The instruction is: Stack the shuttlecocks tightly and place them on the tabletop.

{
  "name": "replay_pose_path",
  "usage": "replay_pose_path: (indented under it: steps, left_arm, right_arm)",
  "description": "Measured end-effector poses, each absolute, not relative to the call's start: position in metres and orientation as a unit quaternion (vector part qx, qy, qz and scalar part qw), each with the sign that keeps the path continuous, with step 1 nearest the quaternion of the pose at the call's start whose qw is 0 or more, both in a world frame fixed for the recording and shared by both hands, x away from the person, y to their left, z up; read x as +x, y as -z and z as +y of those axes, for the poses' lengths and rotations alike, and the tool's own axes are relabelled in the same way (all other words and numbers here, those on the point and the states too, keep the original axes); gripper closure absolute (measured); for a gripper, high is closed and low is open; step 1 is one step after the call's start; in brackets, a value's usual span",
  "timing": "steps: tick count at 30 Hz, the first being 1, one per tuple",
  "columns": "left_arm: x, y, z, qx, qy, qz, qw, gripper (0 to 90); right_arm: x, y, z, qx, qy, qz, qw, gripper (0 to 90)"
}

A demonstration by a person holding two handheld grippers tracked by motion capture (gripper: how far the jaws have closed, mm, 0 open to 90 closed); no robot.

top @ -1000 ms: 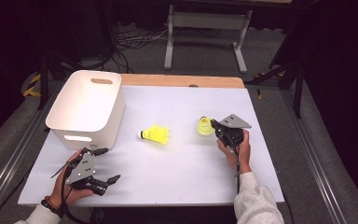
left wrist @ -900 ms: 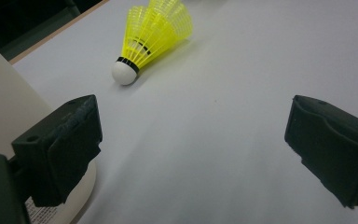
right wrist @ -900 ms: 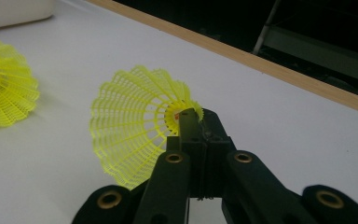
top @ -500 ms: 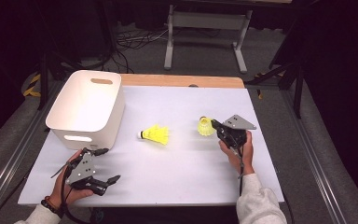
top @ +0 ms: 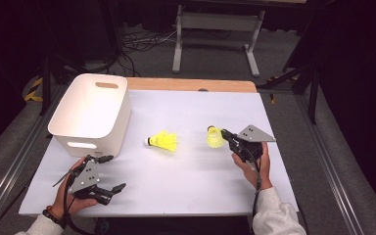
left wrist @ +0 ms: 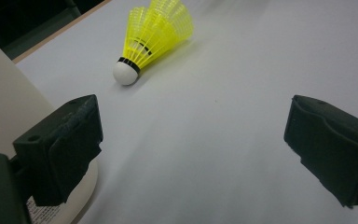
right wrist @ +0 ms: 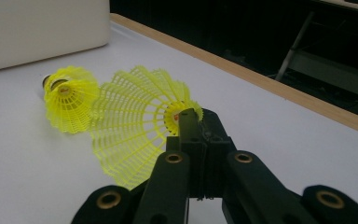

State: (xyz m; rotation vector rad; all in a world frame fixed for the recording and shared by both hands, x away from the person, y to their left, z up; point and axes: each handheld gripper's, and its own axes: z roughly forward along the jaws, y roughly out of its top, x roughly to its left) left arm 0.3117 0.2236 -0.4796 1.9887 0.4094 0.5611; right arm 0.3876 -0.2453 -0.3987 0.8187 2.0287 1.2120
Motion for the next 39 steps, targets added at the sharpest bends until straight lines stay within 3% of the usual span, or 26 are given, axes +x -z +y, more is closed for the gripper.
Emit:
replay_pose_path:
  steps: [23,30,39]
  left_arm:
    - [0.311,0.479,0.223,0.823,-0.233,0.169,0.489,5.4]
    - [0.311,0.48,0.222,0.825,-0.232,0.169,0.486,5.2]
    - [0.312,0.48,0.222,0.824,-0.231,0.168,0.489,5.2]
  right_arm:
    - [0.323,0.408,-0.229,0.225,-0.464,0.824,0.235,89.8]
    - [0.317,0.419,-0.231,0.202,-0.464,0.839,0.2,89.4]
    - [0.321,0.432,-0.235,0.208,-0.442,0.851,0.191,87.8]
